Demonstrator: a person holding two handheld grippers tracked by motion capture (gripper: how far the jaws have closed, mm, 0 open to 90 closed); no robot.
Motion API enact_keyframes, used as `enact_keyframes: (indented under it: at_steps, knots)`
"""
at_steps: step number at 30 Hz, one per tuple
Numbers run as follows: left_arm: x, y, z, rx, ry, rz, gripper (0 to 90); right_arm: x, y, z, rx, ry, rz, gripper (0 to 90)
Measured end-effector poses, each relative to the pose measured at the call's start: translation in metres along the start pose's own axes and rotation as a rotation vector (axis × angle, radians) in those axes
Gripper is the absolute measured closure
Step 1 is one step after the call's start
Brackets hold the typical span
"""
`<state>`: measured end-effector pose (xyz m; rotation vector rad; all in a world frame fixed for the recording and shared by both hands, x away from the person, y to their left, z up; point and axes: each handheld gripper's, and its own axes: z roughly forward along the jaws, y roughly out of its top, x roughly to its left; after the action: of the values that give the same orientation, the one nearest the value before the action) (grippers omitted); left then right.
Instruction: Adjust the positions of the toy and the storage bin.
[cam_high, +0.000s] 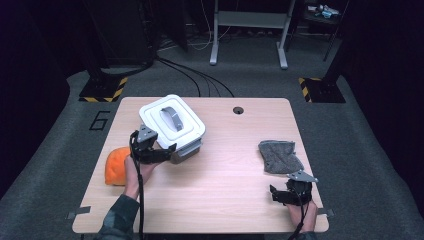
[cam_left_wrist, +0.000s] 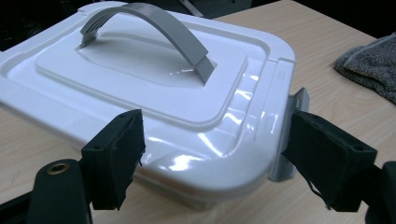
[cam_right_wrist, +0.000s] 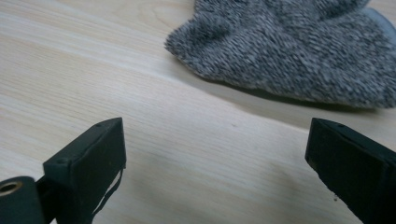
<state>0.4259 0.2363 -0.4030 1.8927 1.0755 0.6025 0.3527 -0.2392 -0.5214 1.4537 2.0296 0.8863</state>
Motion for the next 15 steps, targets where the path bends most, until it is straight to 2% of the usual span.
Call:
enact_keyframes:
  at_steps: [7, 11, 15]
  knots:
    - [0.002, 0.020, 0.024, 0.047, 0.001, 0.027, 21.9, -0.004, -0.005, 0.002, 0.009, -0.009, 0.008, 4.8]
    - [0.004, 0.028, 0.037, 0.062, -0.010, 0.027, 29.6, -0.005, -0.004, 0.004, 0.022, 0.003, -0.008, 6.1]
    - [0.006, 0.032, 0.048, 0.079, -0.012, 0.025, 34.9, -0.005, -0.005, 0.004, 0.016, 0.005, -0.003, 6.9]
